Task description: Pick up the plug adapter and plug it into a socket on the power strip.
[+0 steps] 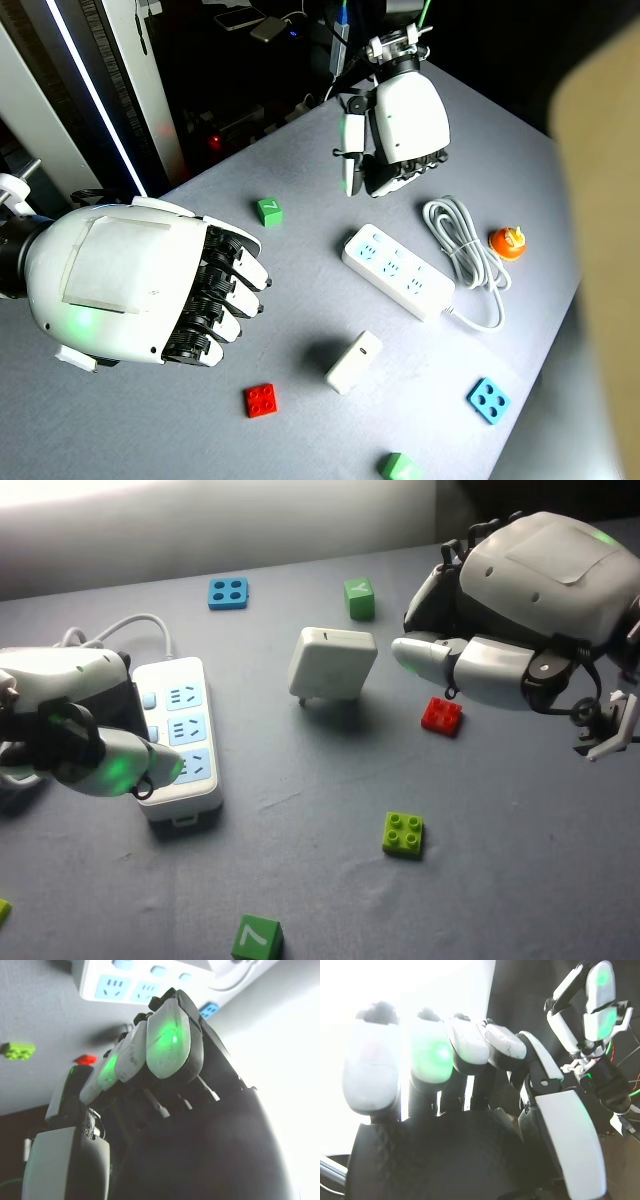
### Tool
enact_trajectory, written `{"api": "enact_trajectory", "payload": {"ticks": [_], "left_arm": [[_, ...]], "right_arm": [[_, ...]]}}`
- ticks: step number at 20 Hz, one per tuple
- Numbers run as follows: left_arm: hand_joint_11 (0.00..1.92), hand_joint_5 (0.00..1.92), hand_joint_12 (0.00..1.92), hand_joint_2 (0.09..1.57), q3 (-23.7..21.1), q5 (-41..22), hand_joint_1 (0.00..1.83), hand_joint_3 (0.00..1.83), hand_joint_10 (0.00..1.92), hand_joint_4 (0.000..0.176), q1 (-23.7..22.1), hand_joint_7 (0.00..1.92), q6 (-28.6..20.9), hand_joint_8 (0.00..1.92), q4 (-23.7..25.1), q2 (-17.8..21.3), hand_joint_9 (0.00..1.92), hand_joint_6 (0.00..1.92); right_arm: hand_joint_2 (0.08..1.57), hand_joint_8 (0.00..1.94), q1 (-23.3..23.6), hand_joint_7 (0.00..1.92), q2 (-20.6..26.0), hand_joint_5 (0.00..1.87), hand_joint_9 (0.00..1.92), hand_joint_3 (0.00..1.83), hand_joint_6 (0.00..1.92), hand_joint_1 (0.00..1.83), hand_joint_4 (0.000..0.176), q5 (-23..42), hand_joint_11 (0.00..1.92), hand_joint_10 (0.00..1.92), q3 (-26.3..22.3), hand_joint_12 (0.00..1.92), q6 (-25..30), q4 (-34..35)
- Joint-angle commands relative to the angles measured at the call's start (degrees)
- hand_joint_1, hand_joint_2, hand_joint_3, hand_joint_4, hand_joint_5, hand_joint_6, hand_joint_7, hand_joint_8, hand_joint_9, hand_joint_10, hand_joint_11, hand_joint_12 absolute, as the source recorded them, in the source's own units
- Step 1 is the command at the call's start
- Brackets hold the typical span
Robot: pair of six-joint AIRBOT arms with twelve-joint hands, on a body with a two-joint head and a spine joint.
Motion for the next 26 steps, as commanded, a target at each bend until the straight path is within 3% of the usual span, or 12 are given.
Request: {"api": "enact_trajectory", "payload": {"ticks": [1, 2, 10, 15, 17, 19, 22, 24, 26], "left_arm": [[0.0, 0.0, 0.01, 1.15, -0.17, -0.31, 0.0, 0.12, 0.02, 0.0, -0.21, 0.01, -0.51, 0.02, 1.78, 0.26, 0.01, 0.02], [0.0, 0.0, 0.0, 1.2, -0.24, -0.33, 0.0, 0.02, 0.0, 0.0, -0.11, 0.01, -0.71, 0.0, 1.78, 0.21, 0.01, 0.0], [0.0, 0.0, 0.0, 1.21, -2.45, 1.43, 0.0, 0.01, 0.0, 0.0, 2.96, 0.0, -2.05, 0.0, 1.78, -0.08, 0.0, 0.0], [0.0, 0.0, 0.0, 1.21, -3.42, 1.73, 0.0, 0.01, 0.0, 0.0, 5.55, 0.02, -2.91, 0.0, 1.79, -0.93, 0.01, 0.0], [0.0, 0.0, 0.0, 1.2, -3.41, 1.86, 0.0, 0.0, 0.01, 0.0, 6.19, 0.02, -3.01, 0.01, 1.81, -1.89, 0.02, 0.0], [0.0, 0.0, 0.0, 1.2, -3.03, 2.16, 0.0, 0.0, 0.0, 0.0, 6.94, 0.02, -3.13, 0.0, 1.81, -2.69, 0.02, 0.0], [0.0, 0.01, 0.0, 1.21, -2.28, 2.38, 0.0, 0.01, 0.0, 0.0, 8.62, 0.03, -5.44, 0.0, 4.01, -3.81, 0.01, 0.0], [0.01, 0.02, 0.0, 1.22, -1.52, 2.1, 0.0, 0.01, 0.01, 0.0, 10.17, 0.04, -10.73, 0.01, 8.06, -4.56, 0.03, 0.01], [0.02, 0.03, 0.01, 1.23, -0.63, 1.73, 0.0, 0.01, 0.01, 0.0, 10.69, 0.06, -10.79, 0.02, 8.06, -5.24, 0.04, 0.01]], "right_arm": [[1.0, 0.05, 0.47, 0.14, 0.11, 0.13, 0.12, 0.14, 0.05, 0.14, 0.0, 6.64, 0.0, 0.08, -0.29, 0.5, 0.03, -0.57], [1.06, 0.0, 0.43, 0.16, 0.1, 0.14, 0.15, 0.02, 0.01, 0.12, 0.0, 6.53, 0.0, 0.02, -0.3, 0.49, 0.03, -0.57], [1.07, 0.0, 1.63, 0.18, -0.9, 0.16, 0.17, 0.0, 0.0, 0.19, 0.0, 3.66, 0.0, 0.0, 0.19, 0.46, 0.82, 1.01], [1.04, 0.0, 6.9, 0.19, -5.82, 0.16, 0.18, 0.0, 0.0, 0.55, 0.0, -3.6, 0.0, 0.0, 5.87, 0.59, 1.98, 6.65], [1.09, 0.0, 8.6, 0.18, -8.86, 0.15, 0.18, 0.01, 0.0, 0.59, 0.0, -7.02, 0.0, 0.0, 9.44, 0.67, 1.99, 8.93], [1.09, 0.0, 8.96, 0.13, -11.15, 0.13, 0.14, 0.0, 0.0, 0.77, 0.0, -9.17, 0.0, 0.0, 11.96, 0.54, 1.98, 11.94], [1.12, 0.0, 9.0, 0.08, -13.27, 0.07, 0.11, 0.01, 0.0, 0.73, 0.0, -12.21, 0.0, 0.0, 14.13, 0.51, 2.08, 16.55], [1.1, 0.0, 9.08, 0.09, -15.48, 0.08, 0.11, 0.0, 0.0, 0.81, 0.0, -12.56, 0.0, 0.0, 17.07, 0.45, 2.51, 18.53], [1.12, 0.0, 9.21, 0.1, -17.32, 0.1, 0.12, 0.0, 0.01, 0.85, 0.0, -15.01, 0.0, 0.0, 19.98, 0.45, 2.78, 20.51]]}}
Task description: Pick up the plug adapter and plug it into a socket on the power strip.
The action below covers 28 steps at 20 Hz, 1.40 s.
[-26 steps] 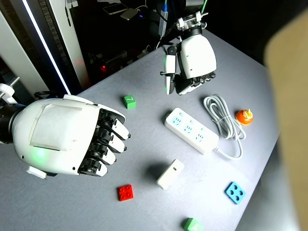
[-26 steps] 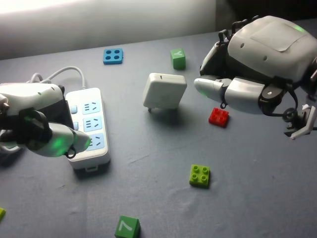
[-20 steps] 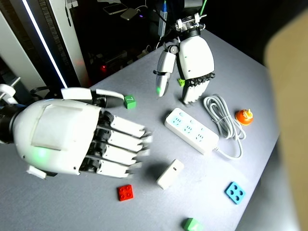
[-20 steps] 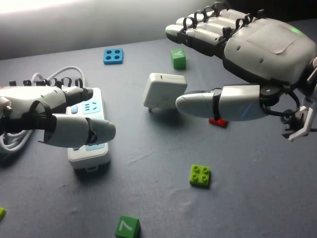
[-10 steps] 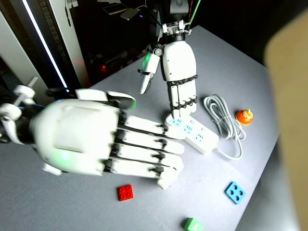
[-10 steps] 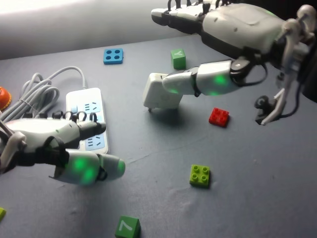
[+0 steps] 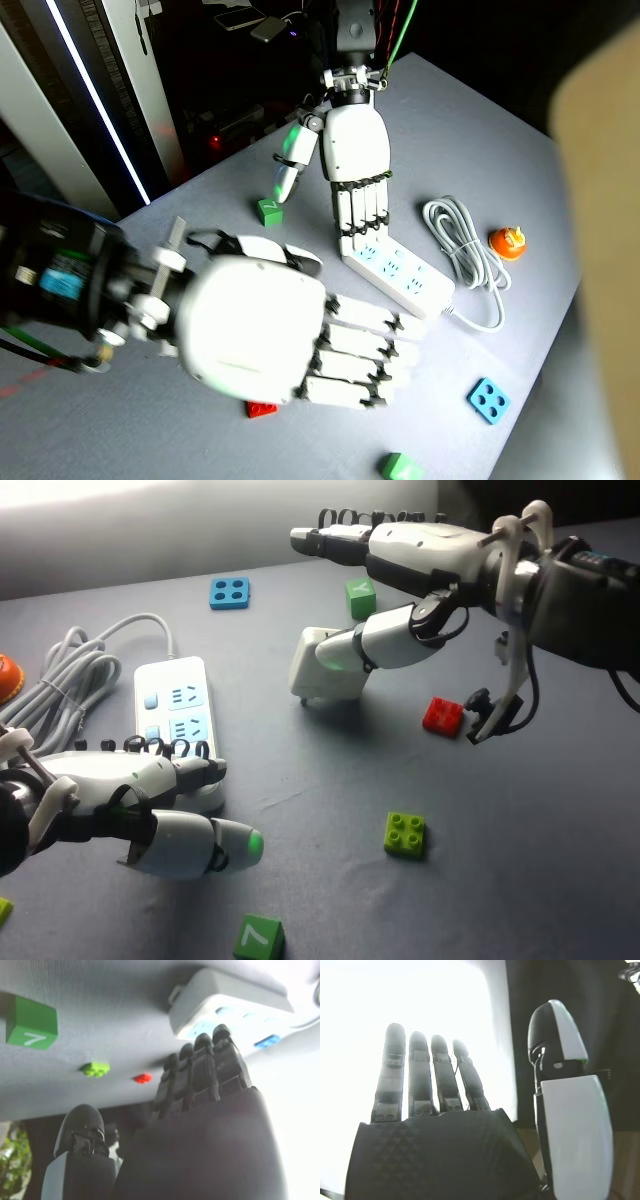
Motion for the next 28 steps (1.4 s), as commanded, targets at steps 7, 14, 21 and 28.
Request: {"api": "enact_trajectory", "payload": {"ticks": [7, 14, 21, 28], "left_arm": [[0.04, 0.03, 0.02, 1.22, 0.3, -0.68, 0.0, 0.0, 0.01, 0.0, 1.65, 0.06, -0.33, 0.01, 1.52, -1.18, 0.06, 0.01], [0.03, 0.04, 0.03, 1.24, -0.24, -0.62, 0.0, 0.0, 0.0, 0.0, 2.49, 0.08, -0.33, 0.01, 1.53, -1.17, 0.05, 0.0], [0.04, 0.03, 0.04, 1.24, -0.51, -0.82, 0.0, 0.0, 0.01, 0.0, 3.42, 0.08, 0.16, 0.0, 1.56, -1.07, 0.06, 0.0], [0.0, 0.0, 0.01, 1.24, -0.45, -0.55, 0.0, 0.0, 0.0, 0.0, 3.11, 0.01, 0.34, 0.0, 1.93, -1.0, 0.01, 0.0]], "right_arm": [[1.15, 0.0, 0.49, 0.11, -2.97, 0.11, 0.12, 0.0, 0.0, 0.86, 0.0, -1.47, 0.0, 0.0, 6.23, 0.49, 1.13, -0.31], [1.17, 0.0, -0.48, 0.09, -7.3, 0.08, 0.11, 0.0, 0.0, 0.82, 0.0, -2.74, 0.0, 0.0, 12.23, 0.49, 0.81, -0.73], [1.15, 0.0, -1.41, 0.11, -9.55, 0.11, 0.12, 0.0, 0.01, 0.88, 0.0, -4.93, 0.0, 0.01, 15.39, 0.53, 1.11, -0.75], [1.14, 0.0, -2.14, 0.14, -11.73, 0.12, 0.15, 0.0, 0.0, 0.87, 0.0, -4.87, 0.0, 0.0, 17.34, 0.57, 1.47, -0.75]]}}
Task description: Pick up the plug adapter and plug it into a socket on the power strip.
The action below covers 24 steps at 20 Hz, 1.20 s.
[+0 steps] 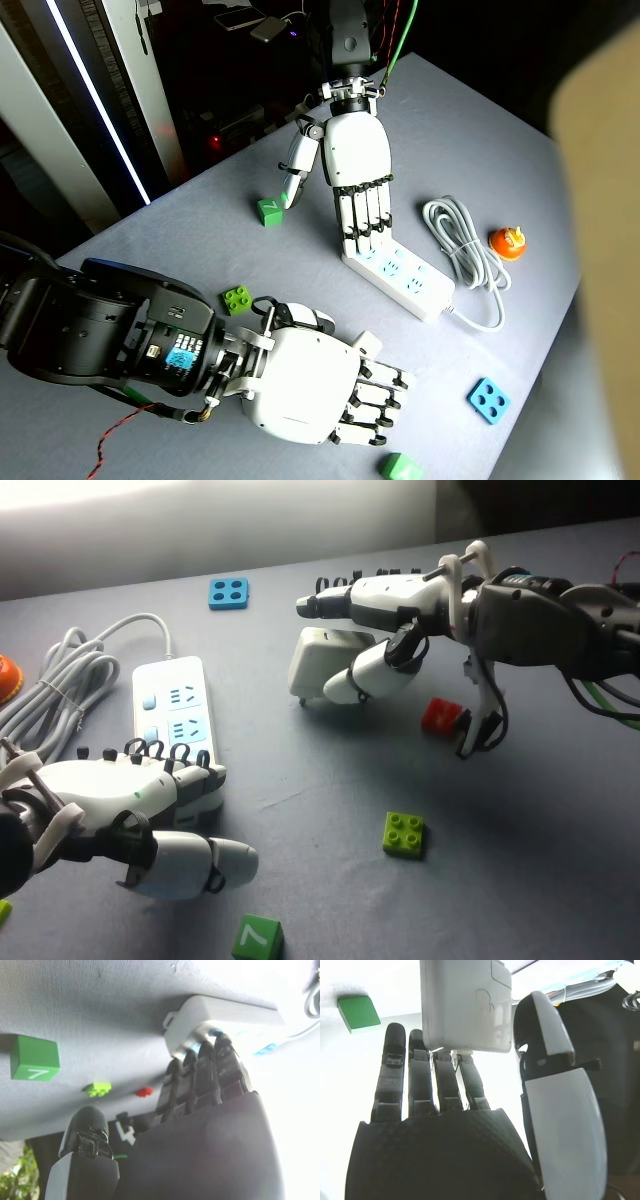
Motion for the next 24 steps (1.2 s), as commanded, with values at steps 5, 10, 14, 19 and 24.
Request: {"api": "enact_trajectory", "payload": {"ticks": [5, 10, 14, 19, 24], "left_arm": [[0.0, 0.02, 0.0, 1.25, -0.11, 0.75, 0.0, 0.0, 0.01, 0.0, -0.36, 0.03, -0.25, 0.01, -0.4, -0.11, 0.03, 0.01], [0.02, 0.02, 0.01, 1.24, -0.07, 0.76, 0.0, 0.0, 0.01, 0.0, -0.46, 0.03, -0.24, 0.01, -0.4, -0.04, 0.04, 0.01], [0.03, 0.03, 0.01, 1.24, -0.49, 0.33, 0.0, 0.0, 0.01, 0.0, -1.24, 0.06, 0.45, 0.01, -0.41, 0.26, 0.05, 0.01], [0.02, 0.02, 0.01, 1.24, -1.43, -2.17, 0.0, 0.0, 0.0, 0.0, -1.09, 0.05, -2.84, 0.0, -0.43, 0.45, 0.04, 0.0], [0.01, 0.02, 0.01, 1.24, -1.89, -3.06, 0.0, 0.0, 0.0, 0.0, -2.01, 0.05, -4.34, 0.0, -0.43, 0.46, 0.04, 0.0]], "right_arm": [[1.17, 0.01, 0.14, 0.16, -0.85, 0.15, 0.17, 0.0, 0.01, 0.87, 0.0, 5.61, 0.0, 0.01, 1.01, 0.61, 1.78, 0.04], [1.19, 0.0, -0.35, 0.14, -1.99, 0.12, 0.14, 0.01, 0.0, 0.78, 0.0, 6.32, 0.0, 0.0, 2.35, 0.59, 2.67, 0.04], [1.15, 0.01, -0.72, 0.16, -3.03, 0.14, 0.17, 0.0, 0.01, 0.84, 0.0, 6.44, 0.0, 0.01, 3.33, 0.68, 3.37, 0.04], [1.16, 0.01, -0.97, 0.15, -3.36, 0.14, 0.16, 0.0, 0.01, 0.89, 0.0, 6.9, 0.0, 0.01, 3.41, 0.65, 3.52, 0.04], [1.17, 0.0, -1.04, 0.16, -3.48, 0.15, 0.17, 0.0, 0.0, 0.86, 0.0, 7.56, 0.0, 0.0, 3.41, 0.63, 3.53, 0.04]]}}
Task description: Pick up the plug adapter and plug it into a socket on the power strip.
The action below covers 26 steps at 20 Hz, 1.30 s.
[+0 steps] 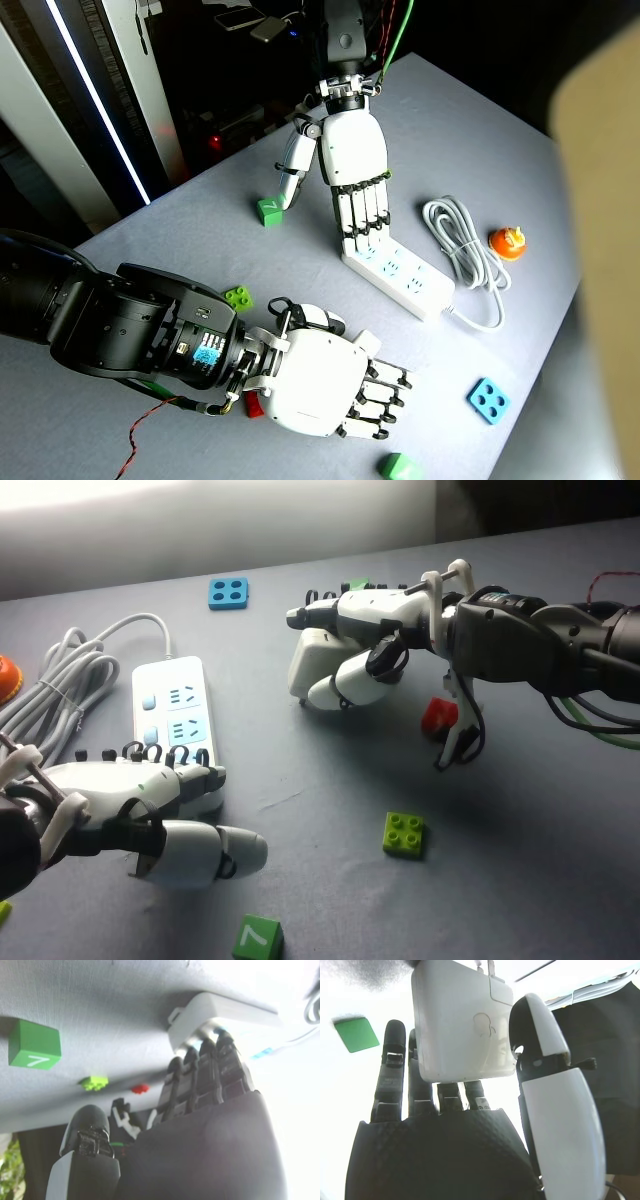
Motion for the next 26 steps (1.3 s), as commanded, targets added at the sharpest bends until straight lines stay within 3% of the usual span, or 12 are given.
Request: {"api": "enact_trajectory", "payload": {"ticks": [1, 6, 9, 13, 14, 15, 16, 17, 18, 19, 21, 26], "left_arm": [[0.0, 0.01, 0.01, 1.25, -0.52, -0.86, 0.0, 0.0, 0.0, 0.0, -0.2, 0.03, -1.84, 0.0, 0.56, 0.26, 0.03, 0.0], [0.02, 0.02, 0.02, 1.24, -1.11, -1.91, 0.0, 0.0, 0.01, 0.0, 0.45, 0.05, -4.1, 0.01, 0.56, 0.2, 0.04, 0.0], [0.01, 0.02, 0.02, 1.25, -1.3, -1.86, 0.0, 0.0, 0.0, 0.0, 1.04, 0.05, -5.42, 0.0, 0.56, 0.14, 0.04, 0.0], [0.04, 0.04, 0.02, 1.25, -1.29, -1.48, 0.0, 0.0, 0.01, 0.0, 1.36, 0.06, -5.34, 0.01, 0.58, 0.13, 0.05, 0.01], [0.04, 0.04, 0.02, 1.25, -1.34, -1.48, 0.0, 0.0, 0.01, 0.0, 1.44, 0.06, -5.35, 0.01, 0.58, 0.12, 0.05, 0.01], [0.03, 0.04, 0.02, 1.25, -1.42, -1.48, 0.0, 0.0, 0.01, 0.0, 1.48, 0.06, -5.37, 0.01, 0.58, 0.12, 0.05, 0.01], [0.04, 0.05, 0.02, 1.25, -1.48, -1.48, 0.0, 0.0, 0.01, 0.0, 1.5, 0.06, -5.37, 0.01, 0.58, 0.12, 0.05, 0.01], [0.05, 0.06, 0.03, 1.25, -1.51, -1.46, 0.0, 0.0, 0.01, 0.0, 1.51, 0.07, -5.38, 0.01, 0.58, 0.11, 0.07, 0.01], [0.03, 0.05, 0.02, 1.25, -1.51, -1.46, 0.0, 0.0, 0.01, 0.0, 1.5, 0.06, -5.38, 0.01, 0.58, 0.1, 0.06, 0.01], [0.02, 0.04, 0.02, 1.25, -1.45, -1.46, 0.0, 0.0, 0.0, 0.0, 1.5, 0.06, -5.4, 0.01, 0.58, 0.04, 0.05, 0.0], [0.03, 0.06, 0.02, 1.25, -1.49, -1.45, 0.0, 0.0, 0.01, 0.0, 1.5, 0.07, -5.43, 0.01, 0.57, -0.1, 0.06, 0.01], [0.03, 0.05, 0.03, 1.25, -1.47, -1.39, 0.0, 0.0, 0.01, 0.0, 1.69, 0.06, -5.43, 0.0, 0.57, -0.25, 0.06, 0.0]], "right_arm": [[1.19, 0.0, 0.27, 0.16, 0.1, 0.15, 0.18, 0.01, 0.0, 0.83, 0.0, 6.03, 0.0, 0.0, 0.12, 0.66, 0.43, 0.02], [1.18, 0.0, 0.27, 0.2, 0.06, 0.18, 0.2, 0.0, 0.01, 0.89, 0.0, 6.58, 0.0, 0.01, 0.12, 0.71, 0.45, 0.02], [1.2, 0.01, 0.24, 0.47, 0.06, 0.41, 0.49, 0.0, 0.01, 0.98, 0.0, 6.66, 0.11, 0.02, 0.12, 1.13, 0.57, 0.02], [1.16, 0.03, 0.17, 0.9, 0.04, 0.81, 0.96, 0.0, 0.03, 1.18, 0.0, 6.77, 0.53, 0.08, 0.12, 1.15, 0.62, 0.02], [1.2, 0.83, 0.17, 0.96, 0.03, 0.81, 1.03, 0.0, 0.97, 1.2, 0.0, 6.79, 0.59, 0.13, 0.12, 1.23, 0.62, 0.02], [1.2, 1.11, 0.17, 0.89, 0.03, 0.82, 1.06, 0.0, 1.18, 1.18, 0.009, 6.81, 0.64, 0.18, 0.12, 1.28, 0.62, 0.02], [1.14, 1.03, 0.17, 0.94, 0.03, 0.86, 0.94, 0.0, 1.1, 1.33, 0.0, 6.81, 0.77, 1.02, 0.12, 1.28, 0.62, 0.01], [1.13, 1.0, 0.19, 0.96, 0.03, 0.91, 0.91, 0.0, 1.03, 1.36, 0.0, 6.84, 0.8, 1.19, 0.12, 1.3, 0.56, 0.01], [1.1, 0.96, 0.2, 1.0, 0.04, 0.98, 0.93, 0.0, 0.9, 1.38, 0.0, 7.03, 0.81, 1.22, 0.11, 1.37, 0.3, 0.01], [1.1, 1.05, 0.2, 1.01, 0.05, 1.02, 0.94, 0.0, 0.84, 1.27, 0.0, 7.22, 0.82, 1.11, 0.08, 1.46, -0.2, 0.01], [1.11, 1.15, 0.13, 1.02, 0.26, 1.01, 0.94, 0.0, 0.78, 1.25, 0.0, 8.09, 0.81, 1.19, -0.29, 1.59, -2.02, -0.02], [1.1, 1.11, -0.14, 1.03, 1.8, 1.0, 0.94, 0.0, 0.8, 1.25, 0.0, 12.7, 0.8, 1.14, -3.08, 1.56, -3.59, -5.44]]}}
